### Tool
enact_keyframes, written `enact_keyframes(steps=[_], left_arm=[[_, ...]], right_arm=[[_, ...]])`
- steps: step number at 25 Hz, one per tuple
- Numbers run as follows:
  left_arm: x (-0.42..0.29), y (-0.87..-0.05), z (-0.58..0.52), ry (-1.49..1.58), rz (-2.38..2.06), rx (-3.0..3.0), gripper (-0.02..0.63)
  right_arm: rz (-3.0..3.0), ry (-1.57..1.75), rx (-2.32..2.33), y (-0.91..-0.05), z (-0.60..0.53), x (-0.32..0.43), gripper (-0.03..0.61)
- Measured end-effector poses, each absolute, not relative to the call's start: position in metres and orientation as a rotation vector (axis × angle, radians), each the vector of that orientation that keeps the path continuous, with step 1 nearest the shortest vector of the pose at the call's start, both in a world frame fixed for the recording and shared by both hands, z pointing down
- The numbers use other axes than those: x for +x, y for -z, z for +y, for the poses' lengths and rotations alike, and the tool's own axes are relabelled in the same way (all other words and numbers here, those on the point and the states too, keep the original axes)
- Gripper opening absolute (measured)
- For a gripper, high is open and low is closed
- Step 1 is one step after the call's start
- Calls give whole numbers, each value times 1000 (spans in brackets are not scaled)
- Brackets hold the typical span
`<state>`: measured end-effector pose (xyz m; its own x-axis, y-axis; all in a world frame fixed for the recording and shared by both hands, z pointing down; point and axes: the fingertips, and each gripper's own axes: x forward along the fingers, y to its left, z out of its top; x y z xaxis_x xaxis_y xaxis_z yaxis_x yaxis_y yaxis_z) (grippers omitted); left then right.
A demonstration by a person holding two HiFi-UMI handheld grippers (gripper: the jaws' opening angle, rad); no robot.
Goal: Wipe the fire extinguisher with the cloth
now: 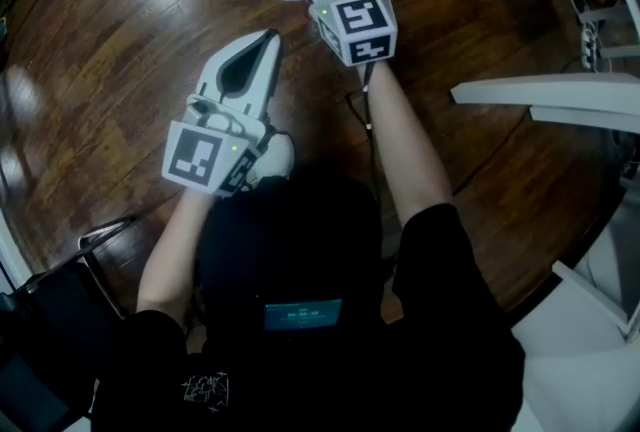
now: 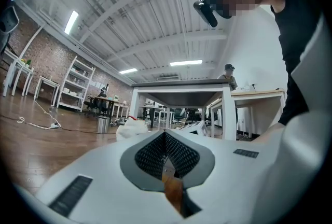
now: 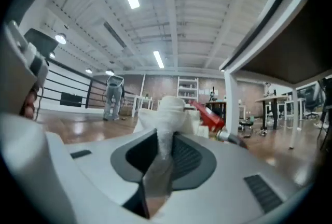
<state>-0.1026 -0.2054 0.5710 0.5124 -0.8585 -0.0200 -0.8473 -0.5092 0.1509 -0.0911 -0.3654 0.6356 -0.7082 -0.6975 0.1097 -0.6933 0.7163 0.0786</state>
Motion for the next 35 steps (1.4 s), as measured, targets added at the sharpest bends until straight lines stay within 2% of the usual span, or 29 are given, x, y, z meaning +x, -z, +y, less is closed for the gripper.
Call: enact_keyframes(steps=[4, 8, 15, 22, 27, 35], left_arm=[[-103, -572, -206, 132, -1497, 2624, 3], [-104, -576, -204, 130, -1477, 2614, 3], [-106, -577, -204, 133, -1466, 2598, 2], [-108, -577, -208, 152, -1461, 2603, 2], [-106, -571, -207, 191, -1439, 2633, 3], [-112, -574, -206, 170, -1447, 2625, 2]], right_arm=[[-2854, 162, 1271, -578, -366, -54, 95], [-2801, 157, 1362, -583, -377, -30, 95], [-2742, 28, 1312, -640, -382, -33, 95], [-2604, 80, 1076, -722, -360, -70, 95], [-2457, 109, 942, -791, -360, -75, 94], [-2270, 171, 785, -849, -357, -75, 94]])
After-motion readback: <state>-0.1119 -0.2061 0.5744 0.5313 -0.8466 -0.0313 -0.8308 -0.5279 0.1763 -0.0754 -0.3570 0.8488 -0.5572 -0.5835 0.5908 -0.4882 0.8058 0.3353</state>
